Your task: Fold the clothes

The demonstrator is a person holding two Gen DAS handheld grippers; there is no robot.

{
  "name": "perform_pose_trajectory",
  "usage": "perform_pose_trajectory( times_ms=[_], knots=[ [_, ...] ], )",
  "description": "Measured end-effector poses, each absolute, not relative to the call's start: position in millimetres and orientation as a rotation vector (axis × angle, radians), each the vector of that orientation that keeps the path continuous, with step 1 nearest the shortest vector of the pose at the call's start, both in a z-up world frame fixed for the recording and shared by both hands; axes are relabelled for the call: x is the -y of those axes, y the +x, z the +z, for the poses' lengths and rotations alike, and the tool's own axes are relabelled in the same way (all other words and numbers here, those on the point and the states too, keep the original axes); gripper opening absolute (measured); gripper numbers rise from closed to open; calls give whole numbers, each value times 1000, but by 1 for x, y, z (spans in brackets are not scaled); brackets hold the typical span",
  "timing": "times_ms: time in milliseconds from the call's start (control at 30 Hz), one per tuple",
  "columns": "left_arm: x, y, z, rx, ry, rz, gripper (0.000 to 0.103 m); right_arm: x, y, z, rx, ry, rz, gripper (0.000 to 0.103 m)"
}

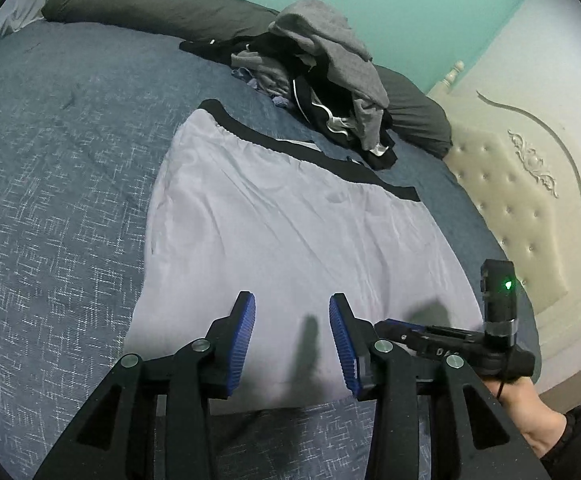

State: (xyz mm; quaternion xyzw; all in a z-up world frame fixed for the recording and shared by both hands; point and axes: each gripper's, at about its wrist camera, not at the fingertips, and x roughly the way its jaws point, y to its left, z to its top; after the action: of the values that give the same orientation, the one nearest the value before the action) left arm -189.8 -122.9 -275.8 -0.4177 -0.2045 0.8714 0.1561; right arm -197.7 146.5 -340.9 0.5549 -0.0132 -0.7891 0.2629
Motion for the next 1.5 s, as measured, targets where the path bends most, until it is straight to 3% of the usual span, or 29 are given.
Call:
perform_pose_trajectory(
  times_ms=[167, 500, 733, 833, 867, 1500],
  knots=[
    [125, -188, -277, 591, -1176, 2492, 46, -163, -186, -309, 149, 1442, -2161, 19],
    [124, -187, -273, 578, -1164, 2489, 48, -155, -160, -346, 38, 1502, -2145, 12],
    [128, -188, -271, 586, -1154, 2494, 49, -171, -149, -316, 78, 1446, -2185, 11],
    [129, -189, -270, 589, -1150, 2496, 49, -169, -149, -330, 25, 1486, -2166, 9],
    [130, -188, -270, 588, -1150, 2498, 49, -168, -150, -331, 20, 1488, -2166, 4],
    [140, -190, -273, 609, -1156, 2514, 51, -142, -251, -320, -26, 1558, -2174, 4]
  ],
)
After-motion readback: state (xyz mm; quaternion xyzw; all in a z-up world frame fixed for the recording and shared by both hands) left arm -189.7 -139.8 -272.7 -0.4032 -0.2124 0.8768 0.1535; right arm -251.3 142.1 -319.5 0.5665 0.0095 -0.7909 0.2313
